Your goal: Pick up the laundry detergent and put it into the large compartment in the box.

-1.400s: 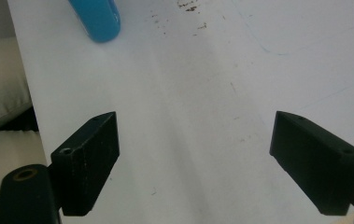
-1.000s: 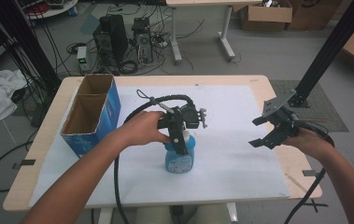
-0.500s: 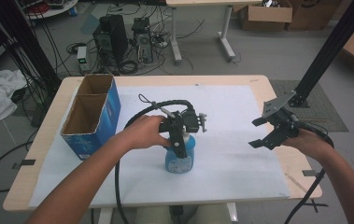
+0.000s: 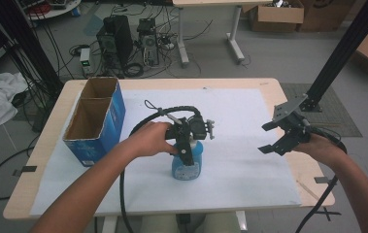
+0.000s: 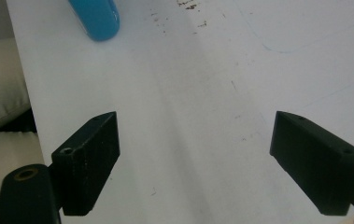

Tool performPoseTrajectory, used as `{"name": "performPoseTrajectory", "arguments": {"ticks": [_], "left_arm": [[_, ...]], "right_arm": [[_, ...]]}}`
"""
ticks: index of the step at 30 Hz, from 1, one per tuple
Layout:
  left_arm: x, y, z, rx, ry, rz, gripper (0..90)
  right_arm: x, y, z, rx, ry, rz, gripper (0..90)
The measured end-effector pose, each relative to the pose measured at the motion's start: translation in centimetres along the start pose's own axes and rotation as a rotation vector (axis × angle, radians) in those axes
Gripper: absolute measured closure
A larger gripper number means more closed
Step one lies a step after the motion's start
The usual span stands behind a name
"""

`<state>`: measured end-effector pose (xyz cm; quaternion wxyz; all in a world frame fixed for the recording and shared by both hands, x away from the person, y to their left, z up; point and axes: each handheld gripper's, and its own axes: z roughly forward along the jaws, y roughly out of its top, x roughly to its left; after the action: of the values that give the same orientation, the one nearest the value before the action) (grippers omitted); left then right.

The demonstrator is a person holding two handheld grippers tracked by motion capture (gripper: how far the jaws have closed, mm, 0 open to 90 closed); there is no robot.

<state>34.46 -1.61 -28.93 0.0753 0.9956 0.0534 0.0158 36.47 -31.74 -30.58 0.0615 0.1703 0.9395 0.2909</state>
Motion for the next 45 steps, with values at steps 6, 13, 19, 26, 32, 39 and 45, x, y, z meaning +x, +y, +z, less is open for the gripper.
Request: {"name": "performPoseTrajectory", "arguments": {"ticks": [6, 13, 19, 26, 32, 39, 45], "left_arm": [[0.01, 0.01, -0.02, -0.004, -0.003, 0.002, 25.5], [0.05, -0.09, -0.08, -0.006, 0.007, 0.006, 27.7], [0.02, -0.12, -0.14, -0.01, 0.008, 0.006, 29.7], [0.0, -0.14, -0.18, -0.014, 0.006, 0.004, 31.7], [-0.01, -0.17, -0.22, -0.016, 0.003, 0.007, 34.2], [-0.04, -0.16, -0.25, -0.021, 0.0, 0.015, 37.1], [-0.07, -0.2, -0.23, -0.026, 0.003, 0.017, 37.2]], "right_arm": [[-0.01, 0.01, 0.03, -0.001, 0.0, -0.002, 15.9], [0.01, 0.04, 0.01, 0.001, 0.0, -0.003, 15.9], [0.02, 0.04, 0.04, -0.001, 0.001, -0.005, 15.9], [0.07, 0.05, 0.01, -0.003, 0.0, -0.003, 16.0], [0.08, 0.02, 0.06, -0.001, 0.002, -0.003, 16.1], [0.1, 0.05, 0.16, -0.003, 0.004, -0.003, 16.0], [0.09, 0.03, 0.19, -0.004, 0.006, -0.004, 16.2]]}}
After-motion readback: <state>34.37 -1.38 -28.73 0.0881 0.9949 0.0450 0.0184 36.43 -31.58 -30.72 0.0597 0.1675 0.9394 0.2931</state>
